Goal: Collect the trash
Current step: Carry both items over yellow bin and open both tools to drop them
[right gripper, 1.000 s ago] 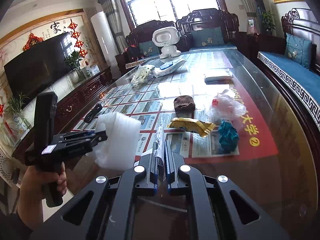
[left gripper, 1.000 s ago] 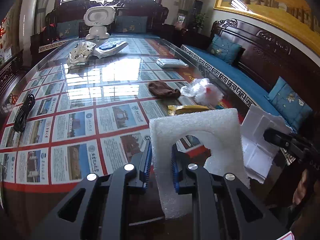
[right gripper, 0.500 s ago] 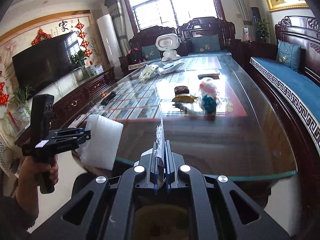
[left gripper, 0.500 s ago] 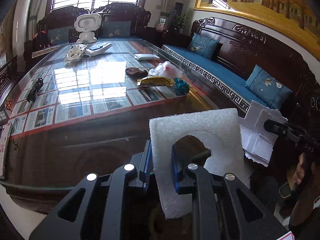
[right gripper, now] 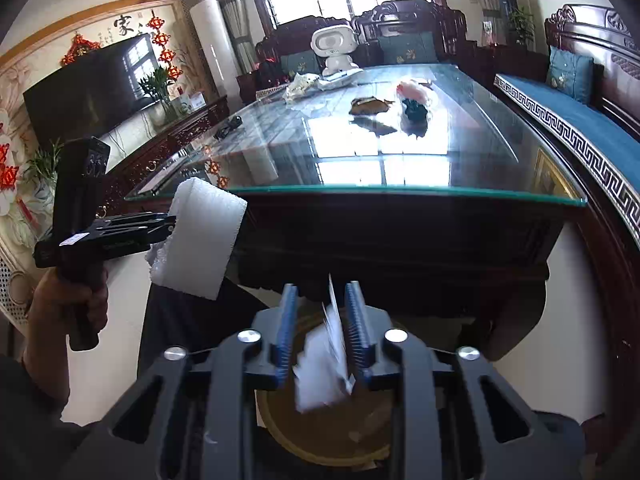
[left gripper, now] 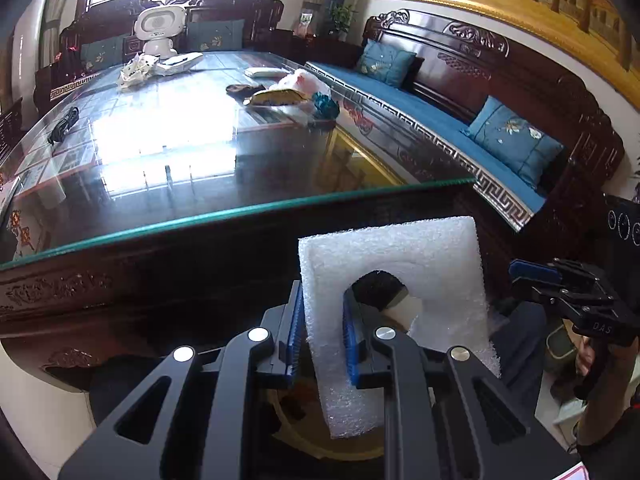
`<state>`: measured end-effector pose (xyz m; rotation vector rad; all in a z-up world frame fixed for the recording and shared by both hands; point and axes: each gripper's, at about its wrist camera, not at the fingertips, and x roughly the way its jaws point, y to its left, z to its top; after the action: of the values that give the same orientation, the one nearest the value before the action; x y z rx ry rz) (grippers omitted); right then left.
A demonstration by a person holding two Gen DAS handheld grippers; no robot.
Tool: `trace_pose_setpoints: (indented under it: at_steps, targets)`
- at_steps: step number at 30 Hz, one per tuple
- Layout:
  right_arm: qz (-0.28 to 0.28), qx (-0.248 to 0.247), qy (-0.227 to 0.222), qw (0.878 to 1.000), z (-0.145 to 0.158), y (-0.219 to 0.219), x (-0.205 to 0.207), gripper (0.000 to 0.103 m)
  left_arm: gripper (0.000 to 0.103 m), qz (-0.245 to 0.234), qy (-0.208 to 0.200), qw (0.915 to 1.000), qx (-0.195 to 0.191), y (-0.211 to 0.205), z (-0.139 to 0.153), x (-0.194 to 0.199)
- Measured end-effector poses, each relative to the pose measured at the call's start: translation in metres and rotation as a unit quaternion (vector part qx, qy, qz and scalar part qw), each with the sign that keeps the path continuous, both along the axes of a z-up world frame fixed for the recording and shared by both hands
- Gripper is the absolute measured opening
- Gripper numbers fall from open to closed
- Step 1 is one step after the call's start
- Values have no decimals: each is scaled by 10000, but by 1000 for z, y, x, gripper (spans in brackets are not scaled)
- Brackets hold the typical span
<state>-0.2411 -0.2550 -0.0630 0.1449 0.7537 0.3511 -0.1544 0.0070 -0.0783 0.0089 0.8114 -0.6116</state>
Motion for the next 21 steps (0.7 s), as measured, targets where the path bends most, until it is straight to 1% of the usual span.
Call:
trace_pose_setpoints:
  at_steps: [2, 8, 12, 21]
  targets:
    - [-10, 77, -20, 10000, 1, -1, -3, 29, 19, -62, 51, 10000, 32, -1, -2, -4]
    - [-154, 102, -296, 9994, 14, -11, -8, 29, 19, -207, 18, 9997, 158, -9, -4, -13]
    - [-231, 81, -398, 9989, 19, -18, -12, 30, 19, -359, 15, 9990, 256, -21, -5, -14]
    - [-324, 96, -365, 9988, 16, -28, -13, 30, 19, -722, 151, 9963, 444, -51, -18, -16]
